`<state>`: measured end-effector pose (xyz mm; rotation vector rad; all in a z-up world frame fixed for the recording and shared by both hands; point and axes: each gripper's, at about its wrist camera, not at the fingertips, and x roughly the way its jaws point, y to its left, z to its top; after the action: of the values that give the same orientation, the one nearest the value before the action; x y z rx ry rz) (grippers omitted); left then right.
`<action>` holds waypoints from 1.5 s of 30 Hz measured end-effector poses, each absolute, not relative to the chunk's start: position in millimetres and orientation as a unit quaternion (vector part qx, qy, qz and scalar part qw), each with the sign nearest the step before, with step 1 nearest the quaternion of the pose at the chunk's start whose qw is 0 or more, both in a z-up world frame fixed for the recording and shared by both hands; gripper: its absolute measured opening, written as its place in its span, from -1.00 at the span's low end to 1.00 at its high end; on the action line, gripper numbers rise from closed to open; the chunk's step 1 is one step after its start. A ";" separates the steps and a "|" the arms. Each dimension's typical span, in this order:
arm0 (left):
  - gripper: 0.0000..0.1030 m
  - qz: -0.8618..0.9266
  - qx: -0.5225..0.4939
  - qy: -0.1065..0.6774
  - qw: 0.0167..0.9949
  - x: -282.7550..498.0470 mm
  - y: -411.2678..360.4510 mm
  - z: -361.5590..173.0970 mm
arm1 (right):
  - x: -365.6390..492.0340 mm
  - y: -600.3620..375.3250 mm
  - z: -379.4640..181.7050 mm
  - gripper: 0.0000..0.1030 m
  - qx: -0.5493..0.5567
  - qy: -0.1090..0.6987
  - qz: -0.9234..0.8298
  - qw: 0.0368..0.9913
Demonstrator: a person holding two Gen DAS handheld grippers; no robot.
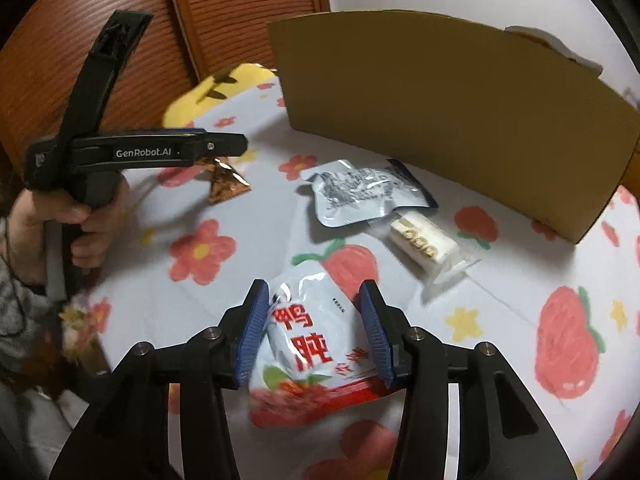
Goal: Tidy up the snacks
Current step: 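Move the left tool to the orange-gold candy while the right tool approaches the white duck-neck pouch, then close the left tool on the orange-gold candy while the right tool grasps the duck-neck pouch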
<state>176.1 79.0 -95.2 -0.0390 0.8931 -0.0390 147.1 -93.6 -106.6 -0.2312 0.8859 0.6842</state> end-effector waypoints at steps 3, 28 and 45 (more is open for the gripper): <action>0.47 -0.023 -0.019 0.439 0.898 172.3 82.0 -98.6 | 142.6 -87.2 -106.6 -0.10 -0.137 0.412 0.312 0.845; -0.50 -0.053 0.000 0.437 0.898 148.9 86.4 -97.0 | 133.5 -112.4 -71.9 0.03 -0.120 0.408 0.355 0.832; -0.60 -0.077 -0.012 0.431 0.899 147.2 85.0 -97.8 | 130.6 -91.6 -102.3 0.16 -0.224 0.451 0.348 0.791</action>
<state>147.2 85.0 -97.8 -0.0256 0.8921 -0.1596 130.6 -91.6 -102.3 -0.4821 0.9701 0.7500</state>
